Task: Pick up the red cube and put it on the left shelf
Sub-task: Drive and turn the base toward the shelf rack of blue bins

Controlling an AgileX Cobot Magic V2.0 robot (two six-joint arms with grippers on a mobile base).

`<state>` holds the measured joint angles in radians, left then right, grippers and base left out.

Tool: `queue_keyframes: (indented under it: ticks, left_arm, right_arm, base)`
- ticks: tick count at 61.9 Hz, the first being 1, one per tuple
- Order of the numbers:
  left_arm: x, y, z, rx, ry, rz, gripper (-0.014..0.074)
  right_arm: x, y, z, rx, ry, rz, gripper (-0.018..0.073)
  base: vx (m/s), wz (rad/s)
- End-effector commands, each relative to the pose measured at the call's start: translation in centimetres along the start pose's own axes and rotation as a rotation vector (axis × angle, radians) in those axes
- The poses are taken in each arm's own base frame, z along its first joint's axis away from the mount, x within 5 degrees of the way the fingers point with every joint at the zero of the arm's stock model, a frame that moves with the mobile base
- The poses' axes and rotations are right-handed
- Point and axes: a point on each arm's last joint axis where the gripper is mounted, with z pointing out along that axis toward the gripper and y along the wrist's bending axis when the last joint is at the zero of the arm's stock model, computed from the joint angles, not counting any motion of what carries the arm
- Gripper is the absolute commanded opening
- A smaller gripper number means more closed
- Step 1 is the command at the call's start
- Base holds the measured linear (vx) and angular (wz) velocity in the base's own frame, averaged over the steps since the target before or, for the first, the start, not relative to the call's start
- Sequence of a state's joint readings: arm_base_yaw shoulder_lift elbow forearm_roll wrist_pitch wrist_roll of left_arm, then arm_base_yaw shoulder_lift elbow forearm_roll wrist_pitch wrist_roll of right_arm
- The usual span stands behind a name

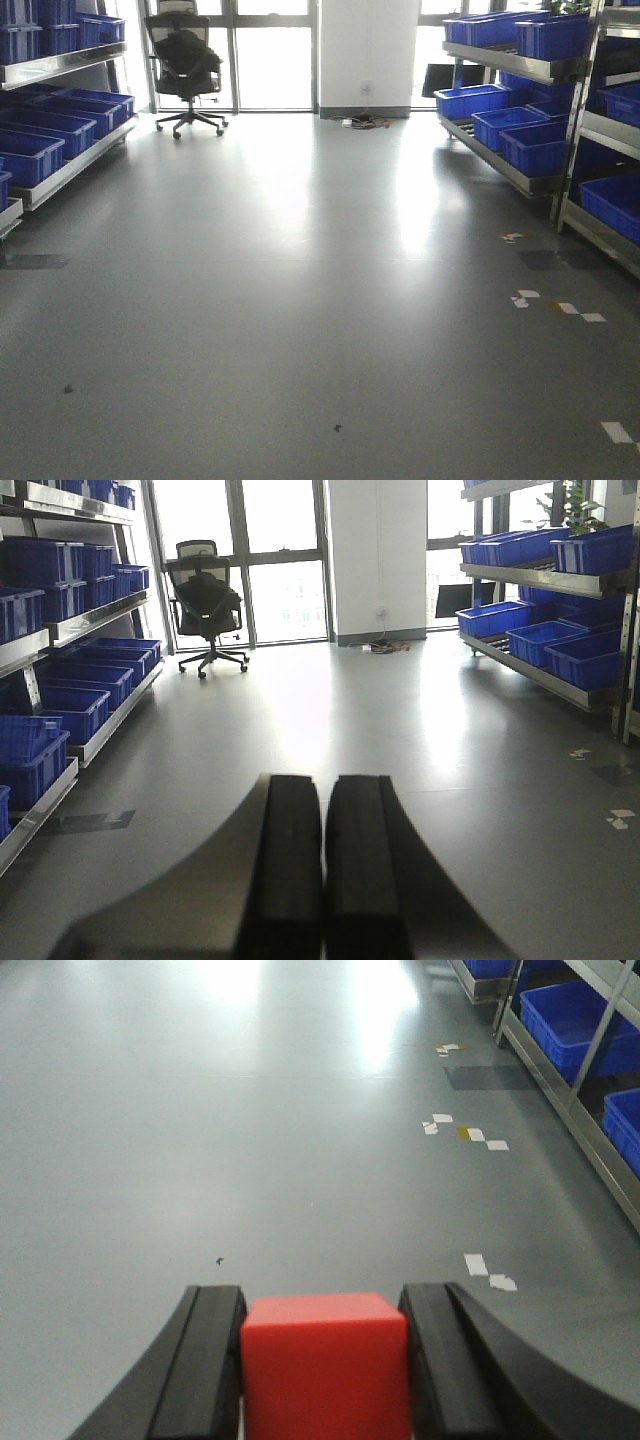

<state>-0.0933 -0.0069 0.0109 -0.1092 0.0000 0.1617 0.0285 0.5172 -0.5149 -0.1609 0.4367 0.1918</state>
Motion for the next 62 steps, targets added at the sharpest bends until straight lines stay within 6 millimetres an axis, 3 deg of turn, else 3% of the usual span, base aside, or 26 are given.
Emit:
queue_keyframes:
  ticks: [1,41,62]
  left_arm:
    - [0.04,0.10,0.07,-0.014,-0.055,-0.010,0.0106]
    - [0.04,0.10,0.07,-0.014,-0.055,-0.010,0.0106]
    - [0.04,0.10,0.07,-0.014,-0.055,-0.010,0.0106]
  right_arm:
    - [-1.74,0.07,-0.30,-0.007,-0.111,-0.011,0.0057]
    - [-1.75,0.07,-0.30,-0.007,-0.111,-0.011,0.0057]
    - [-1.76,0.08,-0.30,-0.007,-0.113,-0.011,0.0057]
  base:
    - [0.41,-0.02]
    - [0.51,0.00]
    - [0.61,0.22]
